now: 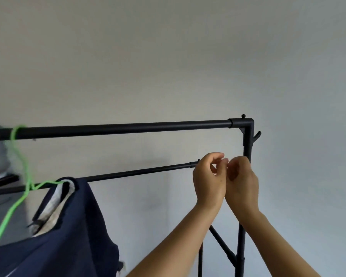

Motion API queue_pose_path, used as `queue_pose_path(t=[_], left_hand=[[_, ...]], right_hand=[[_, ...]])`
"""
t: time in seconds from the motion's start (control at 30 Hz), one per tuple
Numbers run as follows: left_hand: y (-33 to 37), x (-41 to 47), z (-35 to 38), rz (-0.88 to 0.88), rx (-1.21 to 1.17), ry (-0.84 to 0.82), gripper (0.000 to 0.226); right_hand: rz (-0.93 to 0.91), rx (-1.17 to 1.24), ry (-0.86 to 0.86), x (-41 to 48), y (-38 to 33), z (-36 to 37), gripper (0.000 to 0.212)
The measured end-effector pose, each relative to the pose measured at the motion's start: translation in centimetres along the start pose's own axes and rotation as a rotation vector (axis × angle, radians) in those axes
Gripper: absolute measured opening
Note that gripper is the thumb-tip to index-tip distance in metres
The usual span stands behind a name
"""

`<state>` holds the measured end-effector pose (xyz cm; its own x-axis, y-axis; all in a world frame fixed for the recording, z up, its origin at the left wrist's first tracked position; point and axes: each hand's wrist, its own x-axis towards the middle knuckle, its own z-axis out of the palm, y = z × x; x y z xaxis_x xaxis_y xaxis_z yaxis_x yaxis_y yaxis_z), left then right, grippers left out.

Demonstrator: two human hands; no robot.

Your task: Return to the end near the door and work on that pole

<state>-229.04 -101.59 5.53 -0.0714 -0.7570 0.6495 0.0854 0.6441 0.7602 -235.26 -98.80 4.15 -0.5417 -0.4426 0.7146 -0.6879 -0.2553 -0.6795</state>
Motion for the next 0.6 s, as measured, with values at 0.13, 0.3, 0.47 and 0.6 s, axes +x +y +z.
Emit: queue_pose_path(t=[0.13, 0.3, 0.47, 0.6], left_hand=[[3.0, 0.7, -3.9, 0.094, -0.044, 0.123, 0.013], [7.7, 1.9, -10.8, 0.211, -0.006, 0.239, 0.016], [11.6, 1.5, -20.7, 0.336, 0.179, 0.391, 0.016], [14.4, 0.3, -27.1, 0.383, 0.321, 0.468, 0.016]], right_hand=[[-0.086, 0.203, 0.007, -0.3, -4.5, 2.0, 0.017], [-0.177, 0.463, -0.076, -1.7, -12.3, 5.3, 0.014], [-0.216, 0.718, -0.241, -5.5, -21.5, 9.3, 0.011], [-0.266, 0.881, -0.315, -8.8, -27.4, 11.5, 0.01]])
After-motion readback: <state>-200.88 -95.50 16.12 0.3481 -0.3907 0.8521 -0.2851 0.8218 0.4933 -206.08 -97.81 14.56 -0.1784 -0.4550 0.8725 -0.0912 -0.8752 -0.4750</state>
